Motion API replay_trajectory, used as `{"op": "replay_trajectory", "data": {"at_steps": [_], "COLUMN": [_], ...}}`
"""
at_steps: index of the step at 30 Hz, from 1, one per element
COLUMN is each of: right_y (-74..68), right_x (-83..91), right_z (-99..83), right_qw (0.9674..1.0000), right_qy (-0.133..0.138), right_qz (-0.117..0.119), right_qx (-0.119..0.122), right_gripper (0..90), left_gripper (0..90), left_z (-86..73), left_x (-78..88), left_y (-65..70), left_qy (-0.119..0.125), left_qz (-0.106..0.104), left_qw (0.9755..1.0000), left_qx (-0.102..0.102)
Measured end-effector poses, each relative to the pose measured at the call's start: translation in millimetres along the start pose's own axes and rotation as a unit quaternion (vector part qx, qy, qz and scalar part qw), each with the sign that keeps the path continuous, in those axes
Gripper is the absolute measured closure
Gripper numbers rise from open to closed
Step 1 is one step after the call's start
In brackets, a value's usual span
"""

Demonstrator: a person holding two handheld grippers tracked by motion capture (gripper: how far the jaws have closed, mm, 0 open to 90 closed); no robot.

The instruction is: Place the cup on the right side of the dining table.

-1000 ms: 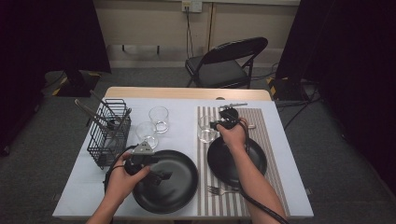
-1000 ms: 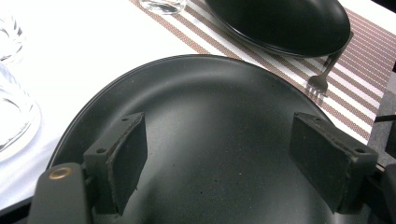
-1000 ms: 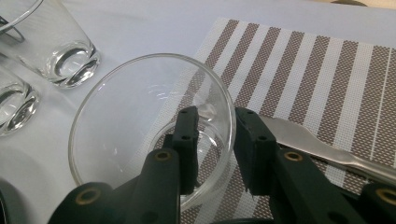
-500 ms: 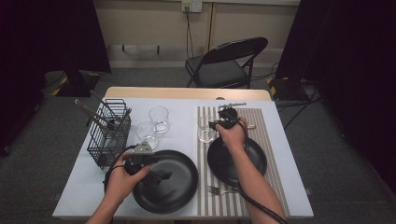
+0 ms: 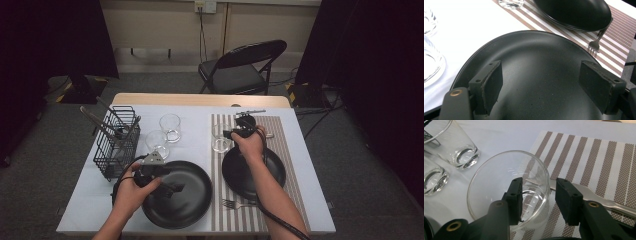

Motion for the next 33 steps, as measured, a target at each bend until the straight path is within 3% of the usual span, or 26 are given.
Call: {"op": "replay_trajectory", "data": {"at_steps": [12,33], "right_y": [5.7,-4.1], "right_x": [9.1,19.2], "right_z": [5.5,10.5], "right_qw": [1.0000,0.9998], "right_qy": [0.000,-0.006], "right_qz": [-0.002,0.013], "right_qx": [-0.001,0.013], "right_gripper": [45.8,25.6], "left_gripper": [19.5,19.4], "left_z": [-2.6,-3.7], "left_x": [0.9,1.6], "left_y": [0.4,0.0], "left_qy": [-0.002,-0.002], "left_qz": [-0.001,0.000], "left_qw": [1.0000,1.0000], "left_qx": [0.002,0.002]}}
Point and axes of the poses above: each handheld gripper's, and its own axes: x roughly backward along the jaws, z roughly out of its top, y roughly to its right, the point moved 8 cm from there along -x, roughly forward along the jaws, and after that the axes turned 15 degrees about y, right-handed, at the moved point
